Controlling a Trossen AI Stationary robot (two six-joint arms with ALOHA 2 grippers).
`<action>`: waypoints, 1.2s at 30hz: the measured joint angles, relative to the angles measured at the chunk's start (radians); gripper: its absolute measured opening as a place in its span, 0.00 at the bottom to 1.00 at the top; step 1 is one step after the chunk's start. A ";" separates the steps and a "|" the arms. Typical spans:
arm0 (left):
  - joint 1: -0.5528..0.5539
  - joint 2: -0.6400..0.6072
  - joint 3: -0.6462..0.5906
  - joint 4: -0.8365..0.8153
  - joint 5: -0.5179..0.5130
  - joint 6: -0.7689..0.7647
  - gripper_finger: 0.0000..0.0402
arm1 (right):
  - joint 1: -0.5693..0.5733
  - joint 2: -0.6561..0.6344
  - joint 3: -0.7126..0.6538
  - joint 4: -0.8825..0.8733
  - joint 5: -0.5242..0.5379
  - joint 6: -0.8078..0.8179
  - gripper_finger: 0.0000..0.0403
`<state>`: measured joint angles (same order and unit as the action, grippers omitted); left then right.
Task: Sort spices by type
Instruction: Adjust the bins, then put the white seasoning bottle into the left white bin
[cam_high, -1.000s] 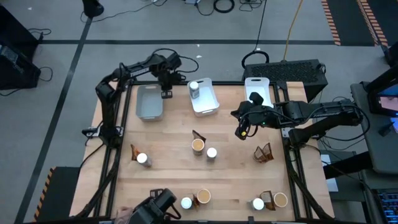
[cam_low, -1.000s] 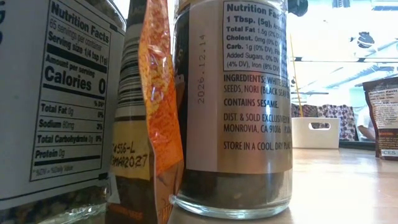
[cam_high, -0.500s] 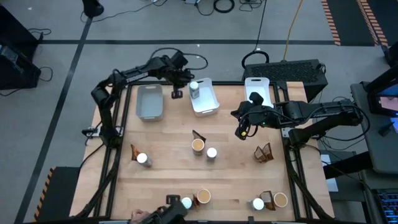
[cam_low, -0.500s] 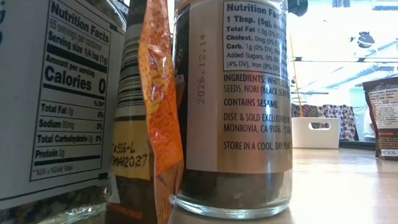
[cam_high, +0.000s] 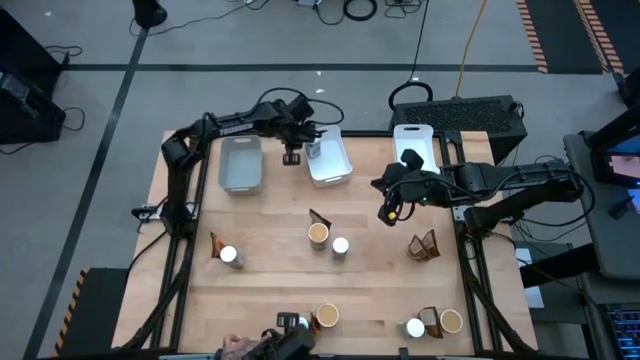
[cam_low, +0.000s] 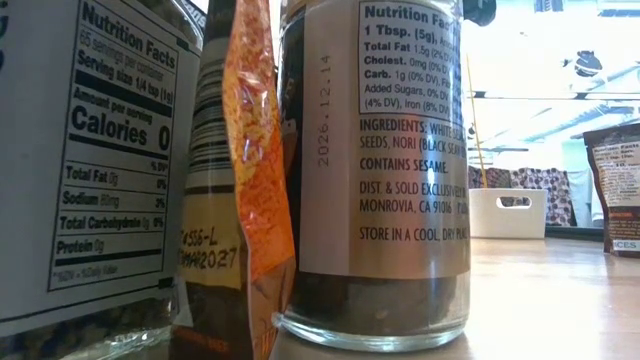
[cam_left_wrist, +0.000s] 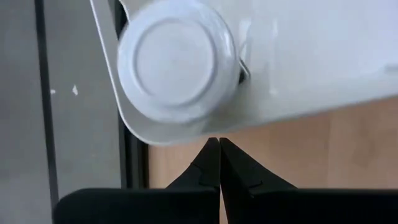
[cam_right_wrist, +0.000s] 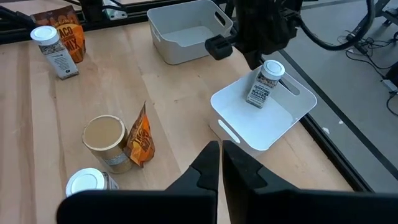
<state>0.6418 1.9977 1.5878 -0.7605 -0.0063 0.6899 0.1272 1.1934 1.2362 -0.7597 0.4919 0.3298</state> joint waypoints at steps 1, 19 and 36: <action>0.000 0.004 0.000 0.017 0.000 0.003 0.00 | -0.001 0.000 0.000 0.000 0.000 0.000 0.00; 0.016 -0.043 0.028 0.017 -0.003 0.007 0.00 | -0.001 0.000 0.000 0.000 0.001 0.005 0.00; -0.291 -0.611 -0.122 -0.501 0.168 -0.447 0.00 | -0.001 0.000 0.000 0.065 -0.184 -0.206 0.00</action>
<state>0.3509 1.3871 1.4655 -1.2611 0.1619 0.2428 0.1261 1.1931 1.2362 -0.6948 0.3078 0.1241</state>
